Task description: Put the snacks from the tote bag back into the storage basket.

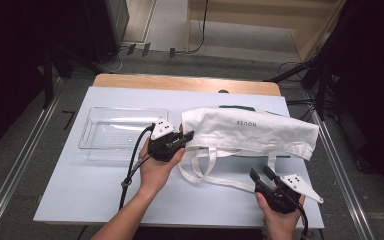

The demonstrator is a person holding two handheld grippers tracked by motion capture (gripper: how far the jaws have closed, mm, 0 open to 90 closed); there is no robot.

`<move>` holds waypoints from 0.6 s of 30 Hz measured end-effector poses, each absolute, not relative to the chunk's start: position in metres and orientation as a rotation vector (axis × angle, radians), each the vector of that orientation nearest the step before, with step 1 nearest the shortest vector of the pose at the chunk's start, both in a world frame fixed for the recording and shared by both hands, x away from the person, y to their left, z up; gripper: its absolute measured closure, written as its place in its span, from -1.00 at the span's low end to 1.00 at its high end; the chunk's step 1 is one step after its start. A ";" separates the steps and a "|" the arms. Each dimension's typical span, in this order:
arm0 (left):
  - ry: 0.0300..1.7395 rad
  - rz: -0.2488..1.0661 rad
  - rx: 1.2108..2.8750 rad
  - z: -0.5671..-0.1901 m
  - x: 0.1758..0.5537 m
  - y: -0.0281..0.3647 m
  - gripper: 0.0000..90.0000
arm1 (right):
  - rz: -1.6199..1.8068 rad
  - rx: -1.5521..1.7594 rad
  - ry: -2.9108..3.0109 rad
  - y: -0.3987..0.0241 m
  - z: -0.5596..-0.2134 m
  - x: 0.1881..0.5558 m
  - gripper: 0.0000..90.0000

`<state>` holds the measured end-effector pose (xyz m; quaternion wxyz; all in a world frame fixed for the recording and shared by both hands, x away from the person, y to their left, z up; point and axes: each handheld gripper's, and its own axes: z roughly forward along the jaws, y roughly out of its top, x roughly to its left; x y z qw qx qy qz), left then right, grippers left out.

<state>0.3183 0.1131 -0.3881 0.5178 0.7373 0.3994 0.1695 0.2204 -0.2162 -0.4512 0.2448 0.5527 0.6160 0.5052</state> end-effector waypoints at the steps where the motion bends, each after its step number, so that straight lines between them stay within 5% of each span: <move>1: 0.958 0.409 1.772 -0.388 0.318 0.113 0.82 | 1.398 1.509 1.689 -0.216 -0.450 0.225 0.13; 10: 0.959 0.409 1.778 -0.385 0.319 0.112 0.82 | 1.251 1.673 1.496 -0.217 -0.448 0.257 -0.15; 12: 0.960 0.410 1.781 -0.384 0.321 0.112 0.82 | 1.272 1.660 1.521 -0.218 -0.448 0.263 0.00; 16: 0.958 0.421 1.786 -0.381 0.322 0.112 0.83 | 1.249 1.603 1.511 -0.218 -0.446 0.268 0.72; 18: 0.958 0.416 1.781 -0.379 0.322 0.112 0.83 | 1.281 1.597 1.511 -0.226 -0.443 0.267 0.83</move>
